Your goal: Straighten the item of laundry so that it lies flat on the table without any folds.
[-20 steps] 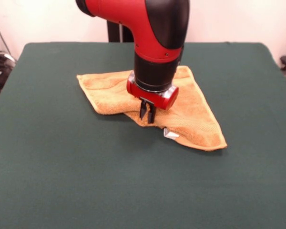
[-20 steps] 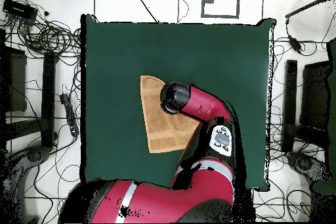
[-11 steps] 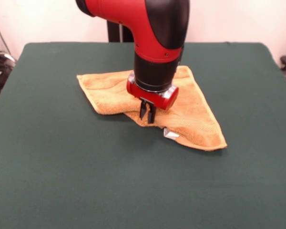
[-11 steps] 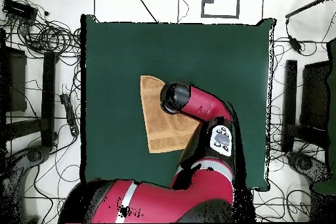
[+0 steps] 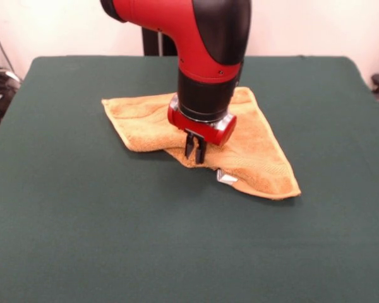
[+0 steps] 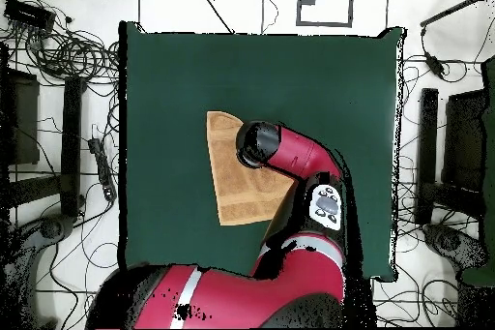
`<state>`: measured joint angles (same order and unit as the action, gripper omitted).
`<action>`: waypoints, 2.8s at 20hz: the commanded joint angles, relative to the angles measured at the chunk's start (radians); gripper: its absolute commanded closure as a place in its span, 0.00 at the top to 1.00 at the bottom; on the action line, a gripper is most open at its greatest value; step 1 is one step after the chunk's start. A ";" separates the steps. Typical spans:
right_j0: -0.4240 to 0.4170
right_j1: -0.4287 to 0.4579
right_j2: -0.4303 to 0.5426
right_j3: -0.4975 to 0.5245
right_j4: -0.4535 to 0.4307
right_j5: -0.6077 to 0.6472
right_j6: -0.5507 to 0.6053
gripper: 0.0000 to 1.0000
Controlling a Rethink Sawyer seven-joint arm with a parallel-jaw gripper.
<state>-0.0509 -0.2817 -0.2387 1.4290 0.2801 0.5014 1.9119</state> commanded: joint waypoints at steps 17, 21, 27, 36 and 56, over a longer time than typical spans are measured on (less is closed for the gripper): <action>-0.035 0.028 0.106 0.040 -0.003 -0.048 0.126 0.00; -0.047 0.025 0.112 0.037 -0.007 -0.043 0.113 0.00; -0.055 0.024 0.118 0.031 -0.017 -0.039 0.102 0.00; -0.063 0.024 0.111 0.001 -0.028 -0.010 0.086 0.00; 0.009 0.008 0.020 -0.024 -0.001 0.079 0.186 0.00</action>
<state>-0.0882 -0.2835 -0.2457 1.4241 0.2798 0.5020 1.9119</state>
